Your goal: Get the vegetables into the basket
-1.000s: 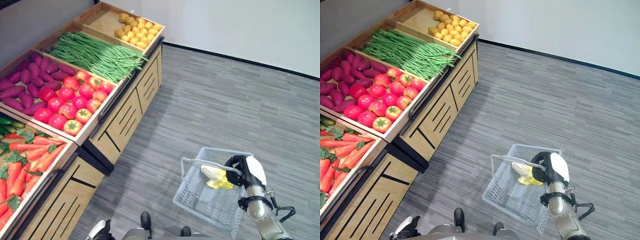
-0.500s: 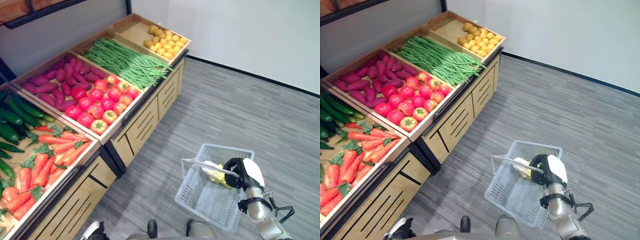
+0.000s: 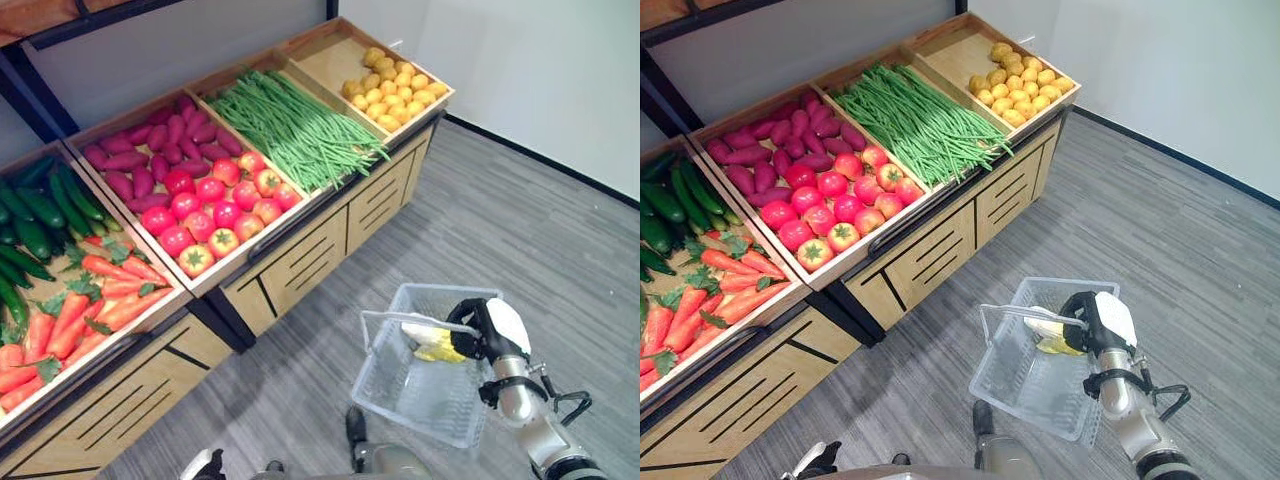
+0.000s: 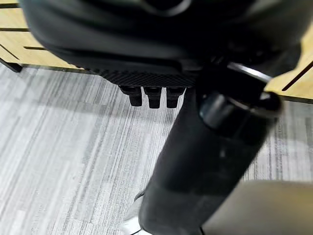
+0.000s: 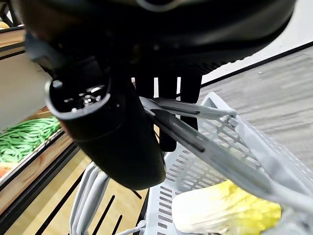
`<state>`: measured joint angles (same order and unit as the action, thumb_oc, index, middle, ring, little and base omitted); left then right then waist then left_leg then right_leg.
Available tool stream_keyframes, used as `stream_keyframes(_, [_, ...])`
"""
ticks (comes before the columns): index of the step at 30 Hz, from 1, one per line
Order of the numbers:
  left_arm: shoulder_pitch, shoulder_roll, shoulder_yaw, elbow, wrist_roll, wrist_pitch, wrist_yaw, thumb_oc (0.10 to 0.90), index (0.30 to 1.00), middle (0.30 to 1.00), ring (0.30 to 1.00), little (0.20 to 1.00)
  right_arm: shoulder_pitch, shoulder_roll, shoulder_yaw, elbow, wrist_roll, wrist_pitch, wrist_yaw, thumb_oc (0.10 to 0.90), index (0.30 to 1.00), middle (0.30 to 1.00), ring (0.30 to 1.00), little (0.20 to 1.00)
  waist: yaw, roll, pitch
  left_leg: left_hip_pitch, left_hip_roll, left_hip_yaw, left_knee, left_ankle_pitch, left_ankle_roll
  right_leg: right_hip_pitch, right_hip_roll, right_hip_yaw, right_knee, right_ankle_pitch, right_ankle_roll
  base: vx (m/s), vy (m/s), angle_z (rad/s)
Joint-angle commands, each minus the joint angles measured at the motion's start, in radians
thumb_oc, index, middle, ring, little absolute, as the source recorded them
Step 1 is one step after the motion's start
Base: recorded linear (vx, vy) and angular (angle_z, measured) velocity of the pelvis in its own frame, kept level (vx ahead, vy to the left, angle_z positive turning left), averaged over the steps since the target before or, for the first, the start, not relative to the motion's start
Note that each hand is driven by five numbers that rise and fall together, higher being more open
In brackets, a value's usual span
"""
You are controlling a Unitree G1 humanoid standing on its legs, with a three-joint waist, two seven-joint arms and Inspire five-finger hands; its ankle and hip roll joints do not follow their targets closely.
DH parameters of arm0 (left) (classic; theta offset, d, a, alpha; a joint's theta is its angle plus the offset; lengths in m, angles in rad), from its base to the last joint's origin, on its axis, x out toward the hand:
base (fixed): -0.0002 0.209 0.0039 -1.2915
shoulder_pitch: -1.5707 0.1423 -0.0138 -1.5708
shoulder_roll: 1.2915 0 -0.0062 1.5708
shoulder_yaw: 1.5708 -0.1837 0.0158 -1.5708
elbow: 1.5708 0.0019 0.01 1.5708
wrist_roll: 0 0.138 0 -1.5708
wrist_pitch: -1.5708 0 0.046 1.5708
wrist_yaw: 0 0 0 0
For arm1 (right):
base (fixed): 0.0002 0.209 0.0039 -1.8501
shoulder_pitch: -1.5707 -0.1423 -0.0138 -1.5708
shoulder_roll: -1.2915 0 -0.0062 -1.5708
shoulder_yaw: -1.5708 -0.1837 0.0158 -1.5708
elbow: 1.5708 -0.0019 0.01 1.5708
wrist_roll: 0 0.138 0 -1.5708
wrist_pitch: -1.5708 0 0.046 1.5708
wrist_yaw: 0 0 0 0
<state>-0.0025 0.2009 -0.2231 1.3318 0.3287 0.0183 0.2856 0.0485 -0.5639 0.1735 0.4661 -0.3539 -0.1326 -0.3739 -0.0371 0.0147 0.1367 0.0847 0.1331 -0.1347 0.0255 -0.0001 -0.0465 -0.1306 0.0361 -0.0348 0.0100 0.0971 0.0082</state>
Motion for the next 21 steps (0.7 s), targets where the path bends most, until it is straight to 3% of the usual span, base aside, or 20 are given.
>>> stream_keyframes(1, [-0.032,0.057,0.008,-0.006,-0.034,0.008,0.044,0.9,1.0,1.0,1.0,1.0,-0.052,-0.057,-0.053,-0.168,0.031,-0.106,-0.065,0.4,0.3,0.3,0.3,0.3,-0.002,-0.03,-0.025,0.032,-0.041,0.001,-0.011,-0.037,-0.026,-0.057,-0.076,0.03,0.085,-0.02,0.1,0.08,-0.179,0.5])
stream_keyframes(3, [-0.051,0.051,-0.005,-0.009,-0.037,0.011,0.045,0.9,1.0,1.0,1.0,1.0,-0.04,-0.06,-0.068,-0.169,0.038,-0.107,-0.076,0.4,0.3,0.3,0.3,0.3,-0.012,-0.03,-0.014,-0.003,-0.038,0.033,0.009,-0.015,-0.034,-0.041,-0.097,-0.009,0.085,-0.032,0.093,0.03,-0.116,0.71])
stream_keyframes(6, [-0.079,0.046,-0.022,-0.019,-0.03,0.014,0.047,0.9,1.0,1.0,1.0,1.0,-0.009,-0.061,-0.092,-0.166,0.045,-0.1,-0.096,0.4,0.3,0.3,0.3,0.3,-0.044,-0.031,0.002,-0.061,0.01,0.253,0.019,0.027,-0.049,0.012,-0.149,-0.091,0.055,-0.039,0.092,0.0,-0.036,0.94])
stream_keyframes(8, [-0.091,0.046,-0.031,-0.022,-0.02,0.017,0.048,0.9,1.0,1.0,1.0,1.0,0.011,-0.053,-0.106,-0.165,0.048,-0.095,-0.107,0.4,0.3,0.3,0.3,0.3,-0.051,-0.028,0.007,-0.094,0.035,0.344,-0.011,0.054,-0.06,0.036,-0.17,-0.128,0.024,-0.034,0.105,-0.02,0.02,1.46])
stream_keyframes(13, [-0.086,0.042,-0.035,-0.032,-0.001,0.016,0.052,0.9,1.0,1.0,1.0,1.0,0.045,-0.054,-0.13,-0.179,0.041,-0.093,-0.115,0.4,0.3,0.3,0.3,0.3,-0.052,-0.004,0.005,-0.136,0.074,0.414,-0.085,0.144,-0.079,0.074,-0.193,-0.174,-0.004,-0.029,0.12,0.07,0.121,0.53])
stream_keyframes(16, [-0.067,0.043,-0.033,-0.029,0.014,0.015,0.051,0.9,1.0,1.0,1.0,1.0,0.055,-0.039,-0.133,-0.169,0.038,-0.087,-0.108,0.4,0.3,0.3,0.3,0.3,-0.046,-0.007,-0.007,-0.116,0.052,0.413,-0.092,0.115,-0.063,0.091,-0.21,-0.167,-0.003,-0.037,0.128,0.15,0.229,-0.08])
stream_keyframes(21, [-0.06,0.052,-0.022,-0.026,0.008,0.013,0.049,0.9,1.0,1.0,1.0,1.0,0.044,-0.005,-0.134,-0.123,0.064,-0.076,-0.102,0.4,0.3,0.3,0.3,0.3,-0.035,-0.043,-0.004,-0.123,0.012,0.434,-0.041,0.061,-0.027,0.102,-0.259,-0.134,-0.002,-0.015,0.154,0.11,0.223,-0.15])
